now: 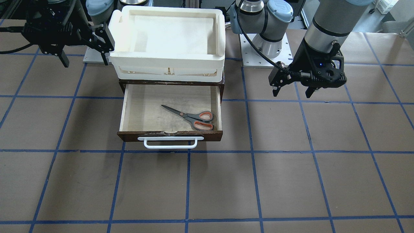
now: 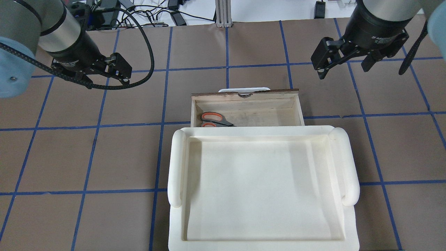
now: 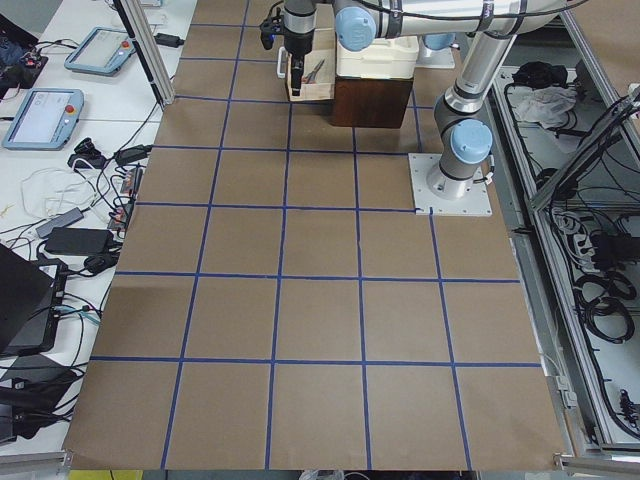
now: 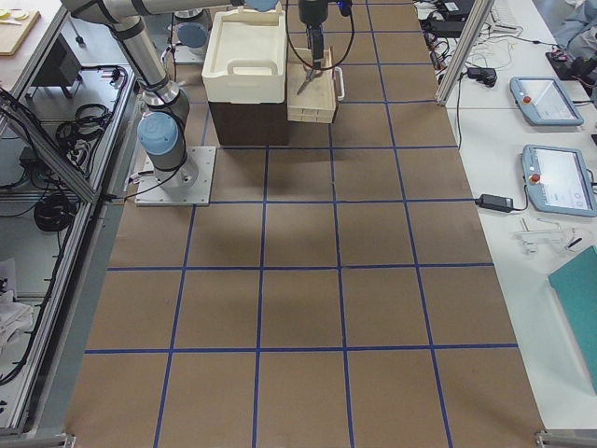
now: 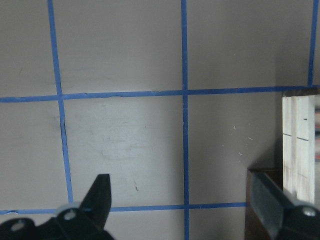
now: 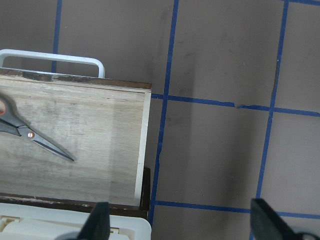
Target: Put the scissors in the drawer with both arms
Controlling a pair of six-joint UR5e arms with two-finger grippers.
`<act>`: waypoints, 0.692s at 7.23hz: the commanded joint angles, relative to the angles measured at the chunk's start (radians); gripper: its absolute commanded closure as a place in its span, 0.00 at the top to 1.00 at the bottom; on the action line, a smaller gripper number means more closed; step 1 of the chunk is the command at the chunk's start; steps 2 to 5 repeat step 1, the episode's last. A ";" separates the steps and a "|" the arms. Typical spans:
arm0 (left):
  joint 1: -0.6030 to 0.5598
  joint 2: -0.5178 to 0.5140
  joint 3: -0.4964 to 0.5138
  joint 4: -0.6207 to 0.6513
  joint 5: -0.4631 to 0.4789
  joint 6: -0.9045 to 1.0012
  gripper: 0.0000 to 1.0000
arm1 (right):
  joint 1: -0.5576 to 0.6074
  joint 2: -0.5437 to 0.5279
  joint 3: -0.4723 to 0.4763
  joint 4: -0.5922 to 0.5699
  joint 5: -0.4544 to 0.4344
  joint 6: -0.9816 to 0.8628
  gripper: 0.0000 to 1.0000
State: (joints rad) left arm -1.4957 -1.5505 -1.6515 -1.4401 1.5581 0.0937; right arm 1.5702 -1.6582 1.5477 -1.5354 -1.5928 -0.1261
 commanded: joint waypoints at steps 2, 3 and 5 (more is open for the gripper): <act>0.003 -0.002 -0.001 0.004 -0.001 0.000 1.00 | -0.001 0.000 0.000 -0.002 -0.004 -0.003 1.00; 0.003 -0.002 -0.001 0.004 -0.001 0.000 1.00 | -0.001 0.000 0.000 -0.002 -0.004 -0.003 1.00; 0.003 -0.002 -0.001 0.004 -0.001 0.000 1.00 | -0.001 0.000 0.000 -0.002 -0.004 -0.003 1.00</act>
